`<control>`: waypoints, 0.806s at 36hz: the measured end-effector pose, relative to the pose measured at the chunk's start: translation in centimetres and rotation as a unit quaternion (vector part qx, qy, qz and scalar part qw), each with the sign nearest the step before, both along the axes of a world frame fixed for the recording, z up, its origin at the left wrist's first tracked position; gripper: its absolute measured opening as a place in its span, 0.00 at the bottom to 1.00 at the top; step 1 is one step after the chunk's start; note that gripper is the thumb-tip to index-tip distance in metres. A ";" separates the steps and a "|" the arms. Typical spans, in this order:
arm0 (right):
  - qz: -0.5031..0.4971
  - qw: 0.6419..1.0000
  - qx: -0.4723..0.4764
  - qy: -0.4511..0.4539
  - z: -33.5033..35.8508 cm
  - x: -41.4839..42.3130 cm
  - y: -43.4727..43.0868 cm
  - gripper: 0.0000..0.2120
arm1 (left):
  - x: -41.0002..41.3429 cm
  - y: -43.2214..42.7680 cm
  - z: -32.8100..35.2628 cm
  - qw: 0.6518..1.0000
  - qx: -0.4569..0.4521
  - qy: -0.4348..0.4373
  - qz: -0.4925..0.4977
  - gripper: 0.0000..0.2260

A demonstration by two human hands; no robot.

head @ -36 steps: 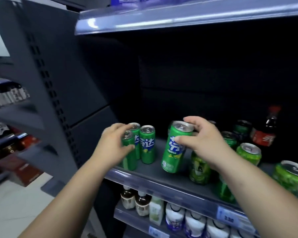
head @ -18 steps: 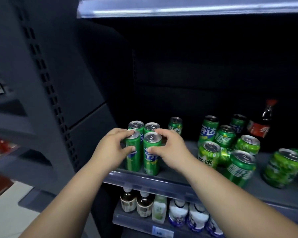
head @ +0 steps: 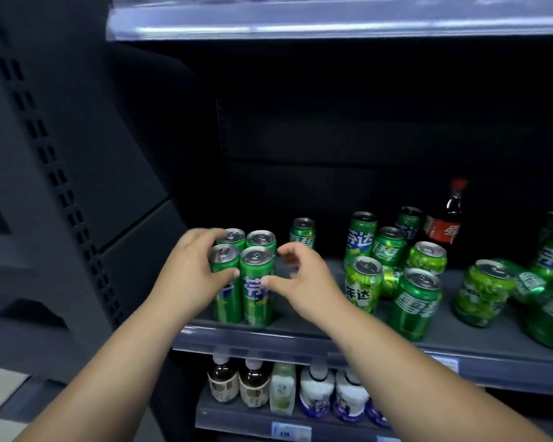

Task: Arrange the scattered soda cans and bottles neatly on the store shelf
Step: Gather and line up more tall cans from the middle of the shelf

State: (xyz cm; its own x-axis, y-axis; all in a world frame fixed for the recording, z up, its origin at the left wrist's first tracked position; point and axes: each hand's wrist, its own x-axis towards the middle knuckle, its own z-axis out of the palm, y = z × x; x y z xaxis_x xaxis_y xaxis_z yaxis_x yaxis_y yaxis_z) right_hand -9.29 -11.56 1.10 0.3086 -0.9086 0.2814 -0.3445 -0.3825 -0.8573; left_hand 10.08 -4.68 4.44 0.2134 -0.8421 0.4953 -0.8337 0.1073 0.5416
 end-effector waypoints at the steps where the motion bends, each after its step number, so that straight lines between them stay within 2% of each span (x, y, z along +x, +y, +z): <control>1: -0.006 1.000 -0.004 0.002 0.2 -0.7 0.0 0.23 | -0.6 0.0 0.6 1.000 -0.022 -0.010 -0.006 0.28; 7: -0.054 0.998 -0.035 -0.003 1.4 -5.6 -0.2 0.18 | -5.5 -0.8 2.9 0.995 -0.061 -0.026 -0.070 0.25; 12: -0.102 0.993 -0.048 -0.036 2.5 -10.8 -0.9 0.16 | -9.9 -3.8 2.7 0.989 -0.051 -0.056 -0.129 0.24; 18: -0.154 0.986 -0.054 -0.046 3.6 -17.8 -2.1 0.14 | -15.0 -9.6 1.8 0.984 0.038 -0.058 -0.162 0.24; 24: -0.204 0.977 -0.042 -0.042 3.9 -23.6 -5.6 0.15 | -18.3 -16.2 1.4 0.984 0.115 -0.052 -0.129 0.27; 29: -0.235 0.972 -0.011 -0.014 4.7 -27.6 -10.1 0.22 | -19.9 -20.1 1.2 0.982 0.150 -0.034 -0.109 0.33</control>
